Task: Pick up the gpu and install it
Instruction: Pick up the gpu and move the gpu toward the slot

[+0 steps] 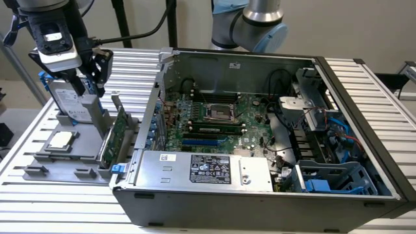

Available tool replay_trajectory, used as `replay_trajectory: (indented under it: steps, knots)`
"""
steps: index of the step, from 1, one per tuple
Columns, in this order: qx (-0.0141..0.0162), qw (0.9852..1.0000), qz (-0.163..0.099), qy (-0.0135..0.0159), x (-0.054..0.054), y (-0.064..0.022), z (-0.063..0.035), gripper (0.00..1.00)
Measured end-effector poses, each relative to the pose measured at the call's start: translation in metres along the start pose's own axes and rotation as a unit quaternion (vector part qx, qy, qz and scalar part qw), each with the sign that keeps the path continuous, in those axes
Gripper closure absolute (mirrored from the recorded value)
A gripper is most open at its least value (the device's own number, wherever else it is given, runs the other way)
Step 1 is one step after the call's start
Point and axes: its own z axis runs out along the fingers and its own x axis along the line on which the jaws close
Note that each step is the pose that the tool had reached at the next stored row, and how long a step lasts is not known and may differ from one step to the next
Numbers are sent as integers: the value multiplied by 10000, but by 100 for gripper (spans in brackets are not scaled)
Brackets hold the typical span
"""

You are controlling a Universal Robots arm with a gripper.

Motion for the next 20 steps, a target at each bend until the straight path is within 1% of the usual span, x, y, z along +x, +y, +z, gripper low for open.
replay_trajectory:
  steps: [6,14,20]
  knots:
    - [0,10000,0,0,-16,-33,108,52]
    - [0,10000,0,0,-81,-57,253,52]
    - [0,10000,0,0,-83,-76,362,52]
